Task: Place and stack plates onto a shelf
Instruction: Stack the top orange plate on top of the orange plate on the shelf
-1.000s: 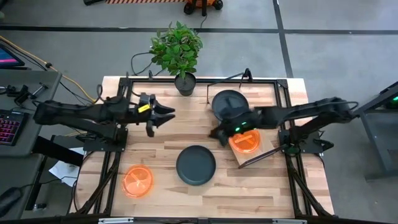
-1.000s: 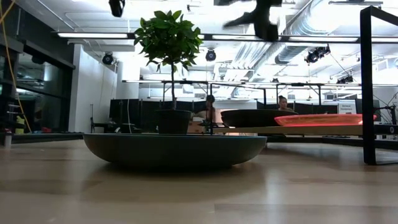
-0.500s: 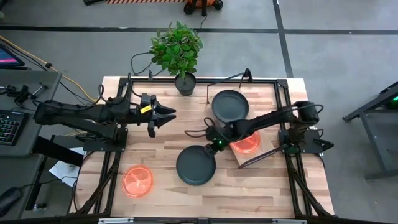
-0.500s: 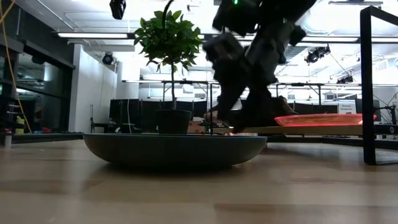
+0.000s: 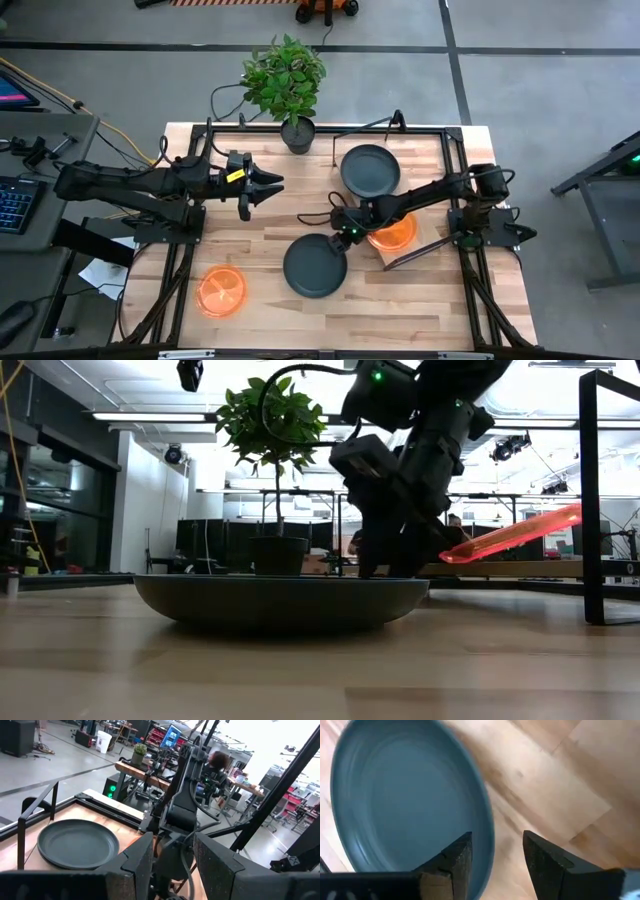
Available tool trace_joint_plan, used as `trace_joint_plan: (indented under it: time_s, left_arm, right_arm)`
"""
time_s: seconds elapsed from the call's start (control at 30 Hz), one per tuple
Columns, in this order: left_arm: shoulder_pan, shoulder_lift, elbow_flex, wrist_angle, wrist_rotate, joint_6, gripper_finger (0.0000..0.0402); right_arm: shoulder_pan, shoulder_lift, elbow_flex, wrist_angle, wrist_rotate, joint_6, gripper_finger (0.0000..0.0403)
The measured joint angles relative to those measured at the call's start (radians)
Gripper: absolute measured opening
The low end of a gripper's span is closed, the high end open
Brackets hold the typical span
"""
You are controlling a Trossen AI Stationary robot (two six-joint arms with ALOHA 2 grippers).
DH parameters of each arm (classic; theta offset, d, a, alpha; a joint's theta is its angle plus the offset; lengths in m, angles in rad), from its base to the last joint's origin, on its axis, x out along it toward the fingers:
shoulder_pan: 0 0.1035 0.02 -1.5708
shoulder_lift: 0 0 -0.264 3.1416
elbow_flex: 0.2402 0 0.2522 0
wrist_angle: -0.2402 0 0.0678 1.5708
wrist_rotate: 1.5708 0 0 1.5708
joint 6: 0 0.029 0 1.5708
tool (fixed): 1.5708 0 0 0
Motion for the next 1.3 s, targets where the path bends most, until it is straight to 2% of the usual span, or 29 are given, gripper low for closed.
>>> trace_joint_plan:
  time_s: [0.5,0.7,1.1,1.3]
  left_arm:
    - [0.001,0.0,0.0,-0.003,-0.003,0.0,0.013]
    - [0.001,0.0,0.0,-0.007,-0.003,0.001,0.013]
    - [0.001,0.0,0.0,-0.008,-0.026,0.002,0.013]
    - [0.001,0.0,0.001,-0.009,-0.026,0.002,0.013]
  right_arm:
    - [0.01,-0.036,0.0,-0.017,0.03,-0.125,0.0156]
    - [0.005,-0.09,0.0,-0.185,0.103,-0.139,0.0155]
    - [-0.001,-0.161,0.0,-0.378,0.219,-0.139,0.0155]
    - [-0.001,-0.175,0.0,-0.345,0.226,-0.144,0.0155]
